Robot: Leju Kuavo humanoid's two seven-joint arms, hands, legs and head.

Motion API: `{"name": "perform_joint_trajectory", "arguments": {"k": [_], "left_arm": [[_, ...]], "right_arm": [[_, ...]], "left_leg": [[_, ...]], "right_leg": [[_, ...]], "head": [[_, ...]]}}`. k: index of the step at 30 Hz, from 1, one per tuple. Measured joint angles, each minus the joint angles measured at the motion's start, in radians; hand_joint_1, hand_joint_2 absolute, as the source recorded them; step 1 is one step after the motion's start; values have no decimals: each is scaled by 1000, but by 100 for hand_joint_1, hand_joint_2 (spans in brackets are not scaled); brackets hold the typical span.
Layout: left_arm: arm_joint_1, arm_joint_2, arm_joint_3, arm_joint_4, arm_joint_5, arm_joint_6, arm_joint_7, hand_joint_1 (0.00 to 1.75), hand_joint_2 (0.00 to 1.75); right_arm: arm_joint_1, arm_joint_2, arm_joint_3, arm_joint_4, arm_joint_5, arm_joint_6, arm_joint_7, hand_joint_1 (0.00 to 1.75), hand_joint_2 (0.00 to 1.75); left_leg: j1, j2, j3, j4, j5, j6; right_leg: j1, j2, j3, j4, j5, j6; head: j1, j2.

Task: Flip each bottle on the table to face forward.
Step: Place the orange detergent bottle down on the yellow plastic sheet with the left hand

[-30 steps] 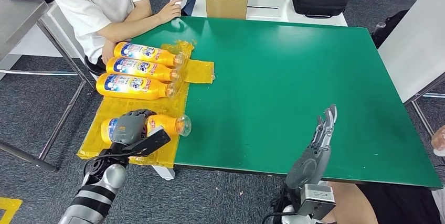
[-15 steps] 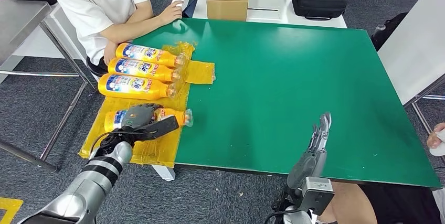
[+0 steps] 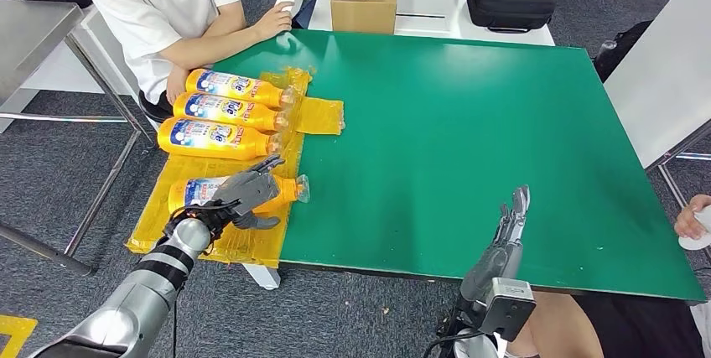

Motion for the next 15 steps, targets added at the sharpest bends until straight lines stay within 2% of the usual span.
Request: {"name": "perform_joint_trajectory", "arguments": {"k": [4, 8, 11, 15], "left_arm": [[126, -24, -45, -203, 131, 52, -34, 0, 175], [298, -97, -98, -485, 375, 204, -128, 0, 175], [383, -152, -120, -605, 553, 292, -179, 0, 175], [404, -167, -127, -634, 610, 308, -191, 0, 175]], "right_arm": [[4, -6, -2, -8, -5, -58, 0, 0, 0], [17, -8, 0, -33, 54, -170, 0, 0, 175], [23, -7, 0, -34, 178, -218, -1, 0, 175], [23, -5, -1, -33, 206, -222, -1, 0, 175]], "left_leg": [[-1, 1, -2, 0, 0, 0], [-3, 1, -5, 0, -2, 2], [-4, 2, -5, 0, -5, 3], [-4, 2, -5, 0, -6, 3]], "right_leg": [[-1, 0, -3, 0, 0, 0], [-3, 0, -4, -1, -1, 2], [-4, 0, -5, -2, -2, 4], [-4, 0, -5, -2, -2, 4]], "head": [[0, 0], [0, 0], [0, 0], [0, 0]]}}
